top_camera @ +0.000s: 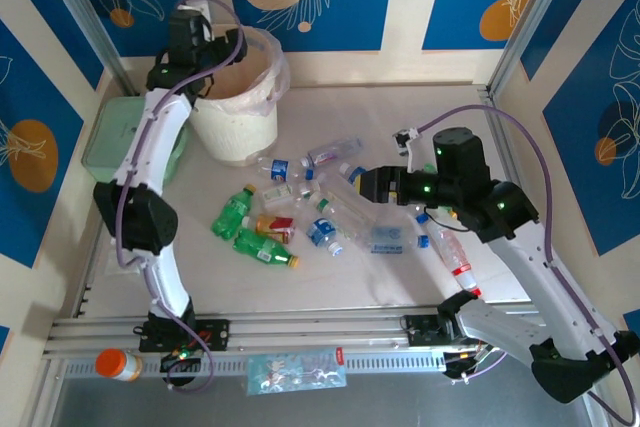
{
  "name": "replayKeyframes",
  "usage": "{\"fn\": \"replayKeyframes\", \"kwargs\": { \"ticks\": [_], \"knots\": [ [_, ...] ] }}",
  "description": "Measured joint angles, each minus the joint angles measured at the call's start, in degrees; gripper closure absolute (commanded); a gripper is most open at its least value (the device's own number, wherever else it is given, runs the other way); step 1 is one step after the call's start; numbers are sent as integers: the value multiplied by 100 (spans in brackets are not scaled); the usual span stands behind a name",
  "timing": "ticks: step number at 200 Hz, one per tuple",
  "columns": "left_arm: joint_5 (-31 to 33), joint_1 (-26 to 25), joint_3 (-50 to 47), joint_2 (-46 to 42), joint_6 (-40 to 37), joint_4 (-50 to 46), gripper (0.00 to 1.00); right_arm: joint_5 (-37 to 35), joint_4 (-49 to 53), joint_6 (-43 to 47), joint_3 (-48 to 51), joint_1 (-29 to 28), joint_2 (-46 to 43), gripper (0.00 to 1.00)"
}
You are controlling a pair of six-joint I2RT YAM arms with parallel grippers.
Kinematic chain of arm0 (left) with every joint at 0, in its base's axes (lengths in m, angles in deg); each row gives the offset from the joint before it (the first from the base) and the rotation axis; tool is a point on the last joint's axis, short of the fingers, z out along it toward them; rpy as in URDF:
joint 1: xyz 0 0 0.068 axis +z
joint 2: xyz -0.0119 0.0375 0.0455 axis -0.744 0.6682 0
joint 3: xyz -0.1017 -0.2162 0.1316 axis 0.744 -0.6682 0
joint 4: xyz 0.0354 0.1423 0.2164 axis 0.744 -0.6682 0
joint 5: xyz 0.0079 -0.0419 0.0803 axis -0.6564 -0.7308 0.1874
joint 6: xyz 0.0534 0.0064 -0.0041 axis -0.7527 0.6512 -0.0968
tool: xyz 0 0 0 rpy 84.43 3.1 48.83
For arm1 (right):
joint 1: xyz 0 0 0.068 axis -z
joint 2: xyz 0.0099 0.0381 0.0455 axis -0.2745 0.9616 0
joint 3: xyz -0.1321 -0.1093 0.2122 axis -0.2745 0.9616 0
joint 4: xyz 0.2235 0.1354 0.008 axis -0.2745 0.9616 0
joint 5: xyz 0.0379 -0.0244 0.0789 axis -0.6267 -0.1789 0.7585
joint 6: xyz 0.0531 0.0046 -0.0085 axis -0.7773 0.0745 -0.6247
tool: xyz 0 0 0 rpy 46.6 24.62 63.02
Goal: Put the plastic bottles in the bin
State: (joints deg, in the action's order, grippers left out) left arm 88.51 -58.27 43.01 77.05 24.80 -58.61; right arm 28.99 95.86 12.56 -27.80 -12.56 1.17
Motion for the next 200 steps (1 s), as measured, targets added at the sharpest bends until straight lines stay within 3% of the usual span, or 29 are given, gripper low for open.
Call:
{"fn": "replayKeyframes", "kwargs": {
  "ticks": [54, 91, 124, 166, 200],
  "knots": [
    [-13, -251, -2090, -2667, 662, -72, 21, -415, 168, 168, 13, -348, -61, 29],
    [-699, -385, -3681, -4232, 1257, -463, 21, -866, 393, 221, 195, -918, -20, 30],
    [-1274, -511, -4715, -5047, 1392, -1154, 21, -1456, 787, 387, 190, -1639, 435, 32],
    [-1475, -610, -5775, -5845, 1453, -1816, 21, -1991, 1084, 603, 2, -2507, 1685, 33],
    [-1803, -643, -6723, -6234, 1655, -1843, 21, -2127, 999, 706, -122, -2699, 2726, 33]
  ]
}}
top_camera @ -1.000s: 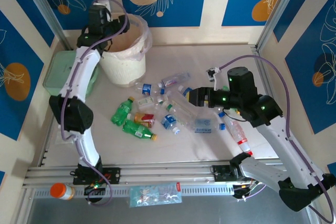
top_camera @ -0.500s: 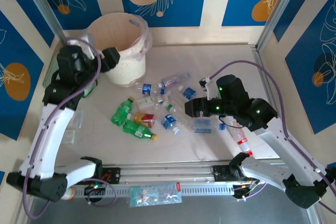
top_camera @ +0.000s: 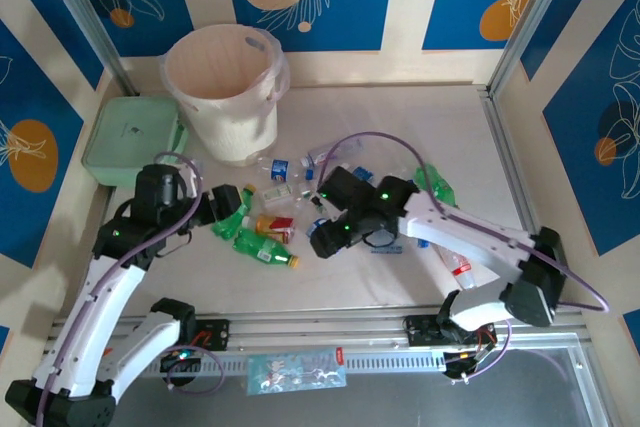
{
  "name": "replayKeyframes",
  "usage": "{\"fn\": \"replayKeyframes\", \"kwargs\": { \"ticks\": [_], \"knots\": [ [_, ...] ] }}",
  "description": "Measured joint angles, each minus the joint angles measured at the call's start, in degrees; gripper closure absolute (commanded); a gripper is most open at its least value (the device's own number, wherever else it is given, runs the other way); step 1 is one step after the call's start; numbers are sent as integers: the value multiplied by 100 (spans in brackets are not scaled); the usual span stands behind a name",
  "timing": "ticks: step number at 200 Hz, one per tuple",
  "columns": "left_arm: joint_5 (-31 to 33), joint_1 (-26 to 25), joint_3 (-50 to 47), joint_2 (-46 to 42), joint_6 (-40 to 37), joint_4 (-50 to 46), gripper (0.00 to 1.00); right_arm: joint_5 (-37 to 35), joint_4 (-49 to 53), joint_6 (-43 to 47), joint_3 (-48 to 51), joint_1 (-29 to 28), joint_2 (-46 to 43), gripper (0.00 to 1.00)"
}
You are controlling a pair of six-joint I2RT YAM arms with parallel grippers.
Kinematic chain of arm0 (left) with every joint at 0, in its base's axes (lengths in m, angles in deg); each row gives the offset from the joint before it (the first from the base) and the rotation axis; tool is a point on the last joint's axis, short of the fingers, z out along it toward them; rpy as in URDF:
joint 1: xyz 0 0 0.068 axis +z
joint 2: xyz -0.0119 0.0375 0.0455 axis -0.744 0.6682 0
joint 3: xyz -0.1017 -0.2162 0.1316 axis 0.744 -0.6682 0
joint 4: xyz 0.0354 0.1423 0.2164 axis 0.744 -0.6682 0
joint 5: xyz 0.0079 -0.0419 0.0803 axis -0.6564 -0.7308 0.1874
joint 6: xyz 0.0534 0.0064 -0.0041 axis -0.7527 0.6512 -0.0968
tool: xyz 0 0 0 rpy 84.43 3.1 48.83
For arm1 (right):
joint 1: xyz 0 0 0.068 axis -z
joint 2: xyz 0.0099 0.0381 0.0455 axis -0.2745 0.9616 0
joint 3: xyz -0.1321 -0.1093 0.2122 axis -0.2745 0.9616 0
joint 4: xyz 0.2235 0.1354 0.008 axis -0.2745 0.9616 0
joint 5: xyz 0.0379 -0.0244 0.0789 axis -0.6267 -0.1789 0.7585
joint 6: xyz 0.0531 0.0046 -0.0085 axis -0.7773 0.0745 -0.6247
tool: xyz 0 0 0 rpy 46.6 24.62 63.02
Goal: Put the plastic bottles in the bin
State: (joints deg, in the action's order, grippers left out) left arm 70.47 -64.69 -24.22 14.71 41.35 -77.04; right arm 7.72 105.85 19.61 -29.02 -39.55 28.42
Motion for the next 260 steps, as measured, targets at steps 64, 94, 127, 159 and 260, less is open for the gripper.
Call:
{"fn": "replayKeyframes", "kwargs": {
  "ticks": [64, 94, 127, 159, 260],
  "knots": [
    [-264, -46, -317, -363, -313, 39, 21, -170, -219, 299, -870, 212, 1711, 31],
    [-267, -46, -490, -481, -518, 79, 21, -284, -205, 433, -1161, 313, 2179, 30],
    [-282, -50, -632, -514, -584, 92, 20, -461, -103, 560, -1399, 376, 2553, 29],
    [-352, -50, -654, -514, -647, 175, 20, -640, -20, 649, -1458, 391, 2839, 28],
    [-396, -52, -691, -503, -671, 332, 20, -662, -179, 708, -1410, 387, 3239, 24]
  ]
}}
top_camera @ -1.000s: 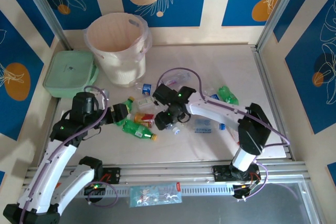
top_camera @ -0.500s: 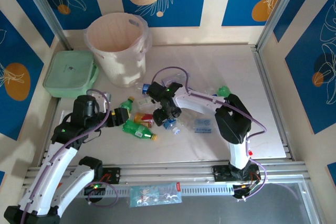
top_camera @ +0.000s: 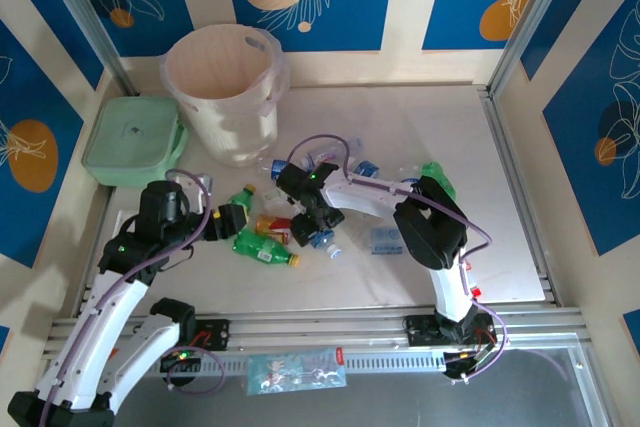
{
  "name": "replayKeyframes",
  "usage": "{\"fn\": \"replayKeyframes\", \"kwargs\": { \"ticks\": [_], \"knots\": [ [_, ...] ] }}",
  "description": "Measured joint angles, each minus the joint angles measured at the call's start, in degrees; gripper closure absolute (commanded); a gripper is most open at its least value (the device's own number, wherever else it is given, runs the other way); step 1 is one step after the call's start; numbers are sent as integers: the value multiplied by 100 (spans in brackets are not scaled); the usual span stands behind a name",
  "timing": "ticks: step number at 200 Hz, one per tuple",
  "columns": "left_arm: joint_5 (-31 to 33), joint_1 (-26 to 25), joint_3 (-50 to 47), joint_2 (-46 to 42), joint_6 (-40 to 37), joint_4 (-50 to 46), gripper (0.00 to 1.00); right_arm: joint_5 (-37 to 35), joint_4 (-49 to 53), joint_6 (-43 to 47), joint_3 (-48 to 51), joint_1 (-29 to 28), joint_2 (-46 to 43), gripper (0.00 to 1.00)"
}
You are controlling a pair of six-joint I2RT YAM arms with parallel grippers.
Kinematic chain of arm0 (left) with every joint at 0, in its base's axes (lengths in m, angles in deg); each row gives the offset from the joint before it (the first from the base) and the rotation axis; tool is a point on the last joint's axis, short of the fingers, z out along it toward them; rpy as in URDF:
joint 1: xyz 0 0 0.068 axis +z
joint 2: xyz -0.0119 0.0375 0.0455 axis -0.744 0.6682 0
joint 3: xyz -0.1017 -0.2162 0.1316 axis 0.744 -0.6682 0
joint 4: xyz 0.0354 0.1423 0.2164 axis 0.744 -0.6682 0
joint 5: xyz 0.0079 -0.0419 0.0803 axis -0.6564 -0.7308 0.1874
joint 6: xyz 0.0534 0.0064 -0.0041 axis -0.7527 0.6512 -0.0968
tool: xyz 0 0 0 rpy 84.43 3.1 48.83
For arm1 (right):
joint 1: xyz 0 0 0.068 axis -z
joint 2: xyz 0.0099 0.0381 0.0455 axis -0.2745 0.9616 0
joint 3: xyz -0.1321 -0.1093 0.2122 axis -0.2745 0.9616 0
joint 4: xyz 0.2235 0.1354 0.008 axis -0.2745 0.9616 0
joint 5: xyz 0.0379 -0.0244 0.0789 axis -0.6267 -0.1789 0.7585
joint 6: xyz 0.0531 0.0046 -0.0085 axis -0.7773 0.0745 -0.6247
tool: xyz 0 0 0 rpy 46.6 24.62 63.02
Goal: Put the plastic bottles in the bin
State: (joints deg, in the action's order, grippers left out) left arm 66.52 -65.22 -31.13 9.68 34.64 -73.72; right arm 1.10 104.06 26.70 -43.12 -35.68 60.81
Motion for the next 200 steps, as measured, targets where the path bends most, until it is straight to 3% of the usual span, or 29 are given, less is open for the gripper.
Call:
{"fn": "replayKeyframes", "kwargs": {
  "ticks": [37, 84, 126, 150, 200],
  "knots": [
    [0, 0, 0, 0, 0, 0, 20, 0, -136, 26, 109, 0, -20, 40],
    [-28, -2, 0, 11, 111, 15, 20, 72, -284, 26, 564, 0, -632, 41],
    [-433, -9, 33, 85, 636, 332, 18, 227, -402, -33, 1086, 15, -2081, 42],
    [-708, -133, 151, 240, 870, 651, 11, 468, -680, -98, 1368, 55, -3021, 42],
    [-1119, -946, 372, 828, 1019, 1773, 9, 1840, -1631, -372, 2011, 378, -4533, 42]
  ]
}}
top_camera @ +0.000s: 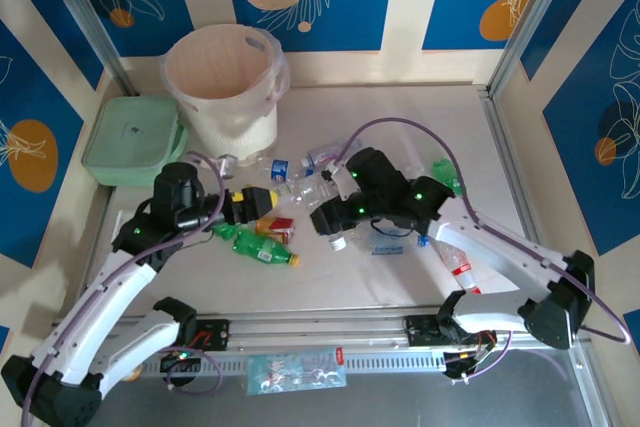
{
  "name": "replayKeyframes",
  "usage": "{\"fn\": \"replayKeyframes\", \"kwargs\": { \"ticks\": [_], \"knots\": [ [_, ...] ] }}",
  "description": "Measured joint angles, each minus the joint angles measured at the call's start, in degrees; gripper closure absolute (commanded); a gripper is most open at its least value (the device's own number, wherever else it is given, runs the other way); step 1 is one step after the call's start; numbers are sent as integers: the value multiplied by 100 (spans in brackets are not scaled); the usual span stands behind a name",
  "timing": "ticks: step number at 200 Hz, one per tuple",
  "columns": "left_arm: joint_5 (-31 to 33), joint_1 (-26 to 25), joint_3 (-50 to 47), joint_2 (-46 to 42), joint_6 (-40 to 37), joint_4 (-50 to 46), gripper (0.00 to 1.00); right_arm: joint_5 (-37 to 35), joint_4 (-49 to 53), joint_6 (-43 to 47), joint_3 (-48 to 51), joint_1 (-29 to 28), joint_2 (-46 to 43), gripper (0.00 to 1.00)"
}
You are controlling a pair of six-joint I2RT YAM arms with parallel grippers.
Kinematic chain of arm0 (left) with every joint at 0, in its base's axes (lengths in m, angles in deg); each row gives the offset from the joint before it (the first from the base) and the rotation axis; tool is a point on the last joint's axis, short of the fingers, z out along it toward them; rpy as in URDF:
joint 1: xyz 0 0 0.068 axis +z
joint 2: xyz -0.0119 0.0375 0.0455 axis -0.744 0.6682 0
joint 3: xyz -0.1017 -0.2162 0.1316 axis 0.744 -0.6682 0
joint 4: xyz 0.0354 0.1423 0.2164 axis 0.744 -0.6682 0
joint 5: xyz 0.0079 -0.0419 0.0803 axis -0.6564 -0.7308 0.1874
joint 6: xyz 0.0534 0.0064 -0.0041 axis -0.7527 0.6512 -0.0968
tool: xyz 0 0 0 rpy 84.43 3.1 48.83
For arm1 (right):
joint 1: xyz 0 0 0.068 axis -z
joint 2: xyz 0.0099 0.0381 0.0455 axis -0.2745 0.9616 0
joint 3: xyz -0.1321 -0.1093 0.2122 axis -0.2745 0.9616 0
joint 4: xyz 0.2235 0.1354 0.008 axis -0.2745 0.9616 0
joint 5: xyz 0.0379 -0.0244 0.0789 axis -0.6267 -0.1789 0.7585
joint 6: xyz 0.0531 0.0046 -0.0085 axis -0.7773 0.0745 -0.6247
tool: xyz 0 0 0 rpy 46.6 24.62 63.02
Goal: Put the plastic bottles in the bin
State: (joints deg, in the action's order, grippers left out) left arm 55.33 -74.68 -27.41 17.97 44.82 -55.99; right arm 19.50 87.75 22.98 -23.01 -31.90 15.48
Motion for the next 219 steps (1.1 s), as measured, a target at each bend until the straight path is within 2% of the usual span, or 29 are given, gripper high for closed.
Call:
{"fn": "replayKeyframes", "kwargs": {
  "ticks": [37, 114, 154, 191, 219],
  "knots": [
    [-310, -407, 68, 516, 114, 1137, 10, 1106, -595, -186, 219, 142, -376, 42],
    [-1064, -962, 188, 1362, 623, 3257, 18, 2026, -1139, -688, 540, 450, -739, 42],
    [-1263, -1228, 201, 1622, 796, 3755, 18, 2448, -1379, -817, 664, 686, -844, 42],
    [-1340, -1370, 389, 1781, 756, 3779, 31, 2710, -1499, -824, 704, 748, -857, 42],
    [-1377, -1379, 455, 1873, 699, 3724, 49, 2782, -1506, -817, 739, 763, -863, 42]
  ]
}}
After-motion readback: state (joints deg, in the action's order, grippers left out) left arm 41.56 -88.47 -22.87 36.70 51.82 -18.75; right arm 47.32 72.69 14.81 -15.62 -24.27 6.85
